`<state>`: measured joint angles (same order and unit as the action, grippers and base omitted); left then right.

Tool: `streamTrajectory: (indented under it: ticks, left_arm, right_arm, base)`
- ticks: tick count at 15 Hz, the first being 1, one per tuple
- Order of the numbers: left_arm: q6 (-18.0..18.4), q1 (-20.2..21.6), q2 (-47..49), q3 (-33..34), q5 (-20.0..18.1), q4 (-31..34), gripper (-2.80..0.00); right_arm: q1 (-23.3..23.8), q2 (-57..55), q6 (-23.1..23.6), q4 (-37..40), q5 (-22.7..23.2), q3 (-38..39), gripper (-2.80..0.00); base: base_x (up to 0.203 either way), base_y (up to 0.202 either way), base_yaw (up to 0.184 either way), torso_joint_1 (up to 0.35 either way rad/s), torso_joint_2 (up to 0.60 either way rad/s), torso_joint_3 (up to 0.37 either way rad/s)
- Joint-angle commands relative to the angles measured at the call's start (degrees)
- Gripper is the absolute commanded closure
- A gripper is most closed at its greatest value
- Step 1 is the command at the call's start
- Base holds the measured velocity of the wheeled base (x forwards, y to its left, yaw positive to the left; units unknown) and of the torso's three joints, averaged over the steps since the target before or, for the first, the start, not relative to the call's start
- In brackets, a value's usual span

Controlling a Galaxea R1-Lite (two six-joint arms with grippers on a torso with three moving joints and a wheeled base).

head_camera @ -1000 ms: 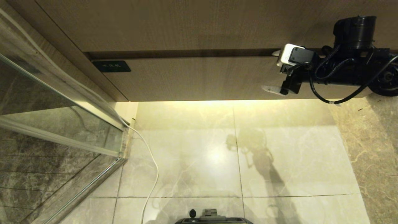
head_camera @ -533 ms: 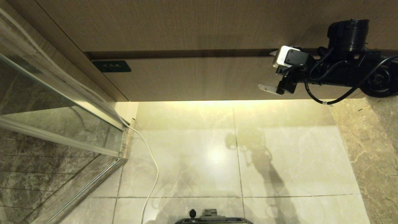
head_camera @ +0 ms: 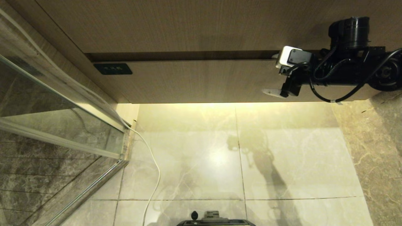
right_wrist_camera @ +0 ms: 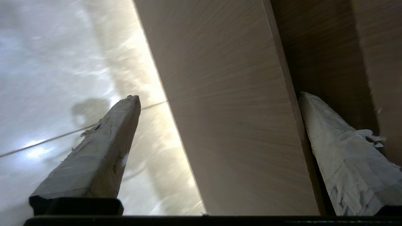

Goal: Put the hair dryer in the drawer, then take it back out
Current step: Pull open the drawer

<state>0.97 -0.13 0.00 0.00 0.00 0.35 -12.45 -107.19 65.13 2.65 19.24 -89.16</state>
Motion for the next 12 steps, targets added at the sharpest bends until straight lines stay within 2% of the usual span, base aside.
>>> streamTrajectory:
  ticks: [1, 4, 8, 12]
  left_arm:
    - [0.0, 0.0, 0.0, 0.1, 0.0, 0.0, 0.00]
    - [0.0, 0.0, 0.0, 0.1, 0.0, 0.0, 0.00]
    - [0.0, 0.0, 0.0, 0.1, 0.0, 0.0, 0.00]
    - [0.0, 0.0, 0.0, 0.1, 0.0, 0.0, 0.00]
  right_arm:
    - [0.9, 0.3, 0.1, 9.2, -0.2, -0.8, -2.80]
    - [1.0, 1.3, -1.9, 11.1, -3.9, -0.3, -2.80]
    - [1.0, 3.4, -3.3, 12.0, -4.8, 1.7, -2.80]
    - [1.0, 8.6, -3.4, 14.5, -6.7, 7.3, -2.80]
  base:
    - [0.000, 0.000, 0.000, 0.000, 0.00, 0.000]
    - [0.000, 0.000, 0.000, 0.000, 0.00, 0.000]
    - [0.000, 0.000, 0.000, 0.000, 0.00, 0.000]
    - [0.000, 0.000, 0.000, 0.000, 0.00, 0.000]
